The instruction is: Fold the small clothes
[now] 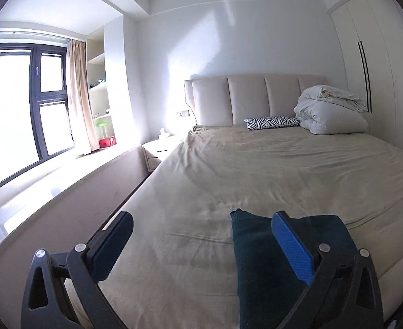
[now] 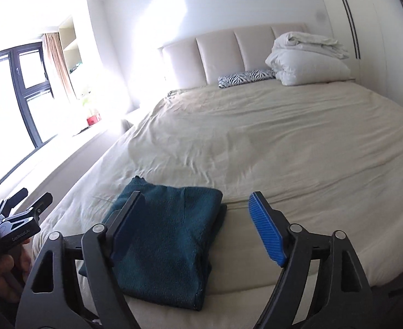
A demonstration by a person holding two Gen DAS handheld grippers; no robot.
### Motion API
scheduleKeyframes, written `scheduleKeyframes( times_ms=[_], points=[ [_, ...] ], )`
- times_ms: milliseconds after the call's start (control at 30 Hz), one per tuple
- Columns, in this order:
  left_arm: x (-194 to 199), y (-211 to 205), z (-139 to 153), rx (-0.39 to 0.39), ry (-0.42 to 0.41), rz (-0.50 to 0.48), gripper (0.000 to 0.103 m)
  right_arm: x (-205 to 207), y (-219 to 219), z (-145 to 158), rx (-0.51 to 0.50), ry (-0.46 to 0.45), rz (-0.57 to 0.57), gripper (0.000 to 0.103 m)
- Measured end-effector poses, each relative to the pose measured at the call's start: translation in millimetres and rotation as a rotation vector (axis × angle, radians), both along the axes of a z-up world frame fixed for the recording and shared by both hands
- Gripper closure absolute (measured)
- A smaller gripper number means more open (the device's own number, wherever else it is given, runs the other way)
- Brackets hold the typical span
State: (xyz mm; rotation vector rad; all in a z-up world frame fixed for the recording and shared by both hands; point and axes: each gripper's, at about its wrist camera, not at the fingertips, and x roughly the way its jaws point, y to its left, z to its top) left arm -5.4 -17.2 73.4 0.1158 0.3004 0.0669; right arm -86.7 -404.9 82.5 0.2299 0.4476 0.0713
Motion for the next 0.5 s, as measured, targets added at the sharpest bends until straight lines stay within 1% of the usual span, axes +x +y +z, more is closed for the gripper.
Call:
scheduleKeyframes(
  times_ms=[33,67,133,200,233,300,367,433,500],
  points=[
    [-7.4,2.6,8.3,-0.008,-0.029,0.009,0.0,-4.5,-1.1,9.5,-0.015,-0.04,-0.024,0.004],
    [-13.2,5.8,15.0,-0.022,-0.052,0.003,0.0,-8.4,-1.1,19.8,-0.036,-0.071,-0.041,0.002],
    [-23.3,10.8,28.1,-0.049,-0.099,-0.033,0.0,-17.0,1.2,38.9,-0.097,-0.127,-0.07,0.002],
    [-31.1,14.9,37.8,-0.063,-0.136,-0.031,0.0,-24.8,3.5,56.4,-0.155,-0.181,-0.1,0.002],
    [-32.4,14.7,42.2,-0.051,-0.123,-0.017,0.0,-30.4,5.5,65.3,-0.164,-0.21,-0.106,0.002],
    [-31.4,12.4,47.1,-0.019,-0.081,-0.005,0.0,-39.1,4.7,81.6,-0.144,-0.255,-0.11,0.002],
    [-36.1,11.0,49.4,-0.009,-0.083,0.013,0.0,-47.9,5.0,96.9,-0.111,-0.289,-0.11,0.0],
    [-38.4,10.3,48.7,-0.01,-0.084,0.018,0.0,-53.5,7.5,105.7,-0.099,-0.308,-0.099,0.0],
    [-35.3,8.1,45.7,-0.006,-0.058,0.019,0.0,-54.7,13.9,110.0,-0.11,-0.299,-0.085,0.0]
  ],
)
